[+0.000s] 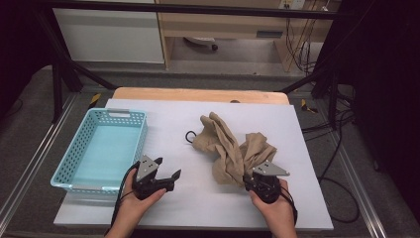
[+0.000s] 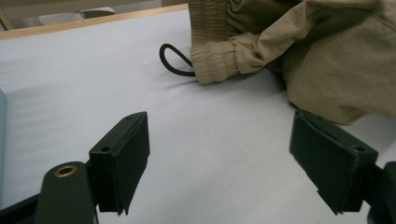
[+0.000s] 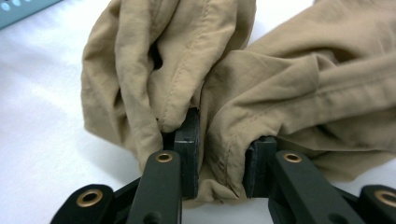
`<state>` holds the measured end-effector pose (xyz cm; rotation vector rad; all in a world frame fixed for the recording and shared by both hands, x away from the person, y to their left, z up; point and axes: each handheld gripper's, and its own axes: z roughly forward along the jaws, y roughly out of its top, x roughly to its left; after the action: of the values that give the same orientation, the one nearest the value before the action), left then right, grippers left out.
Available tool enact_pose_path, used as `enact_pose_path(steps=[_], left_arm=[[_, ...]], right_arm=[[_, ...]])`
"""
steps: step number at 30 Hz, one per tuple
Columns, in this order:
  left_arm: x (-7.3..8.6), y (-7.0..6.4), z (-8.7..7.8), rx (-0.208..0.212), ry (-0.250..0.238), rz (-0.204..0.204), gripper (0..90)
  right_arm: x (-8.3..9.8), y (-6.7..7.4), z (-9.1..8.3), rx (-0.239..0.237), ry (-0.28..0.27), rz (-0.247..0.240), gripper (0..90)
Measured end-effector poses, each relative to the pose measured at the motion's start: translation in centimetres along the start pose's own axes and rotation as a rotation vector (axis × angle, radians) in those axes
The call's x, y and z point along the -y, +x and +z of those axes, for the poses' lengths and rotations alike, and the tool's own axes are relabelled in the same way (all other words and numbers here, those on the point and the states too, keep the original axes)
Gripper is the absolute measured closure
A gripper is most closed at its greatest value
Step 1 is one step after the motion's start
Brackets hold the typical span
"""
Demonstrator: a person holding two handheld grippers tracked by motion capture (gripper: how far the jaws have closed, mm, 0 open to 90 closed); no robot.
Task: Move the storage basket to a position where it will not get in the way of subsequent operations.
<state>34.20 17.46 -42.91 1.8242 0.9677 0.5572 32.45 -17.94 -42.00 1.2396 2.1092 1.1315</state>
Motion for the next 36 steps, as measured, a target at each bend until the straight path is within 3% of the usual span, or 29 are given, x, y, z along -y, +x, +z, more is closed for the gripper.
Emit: enact_pose_path(steps=[8,11,17,24,27,36], left_arm=[[0.0,-0.2,0.1,0.008,0.003,0.008,19.9],[0.0,-0.2,0.1,0.010,0.004,0.008,19.9],[0.0,-0.2,0.2,0.009,0.004,0.008,19.9],[-0.1,-0.1,0.1,0.007,0.000,0.005,19.9],[-0.1,-0.1,0.1,0.005,0.001,0.004,19.9],[-0.1,0.0,0.1,0.002,0.002,0.006,19.9]], right_arm=[[1.3,-0.5,0.9,-0.037,0.057,0.044,70.4],[1.3,-0.9,0.8,-0.037,0.044,0.057,65.9],[0.8,-1.2,0.5,0.003,0.009,0.042,46.8],[0.4,-1.9,-0.2,0.091,-0.009,0.028,27.2],[0.0,-2.4,-0.7,0.114,-0.032,0.035,23.0],[-1.2,-2.9,-1.8,0.126,-0.083,0.029,17.5]])
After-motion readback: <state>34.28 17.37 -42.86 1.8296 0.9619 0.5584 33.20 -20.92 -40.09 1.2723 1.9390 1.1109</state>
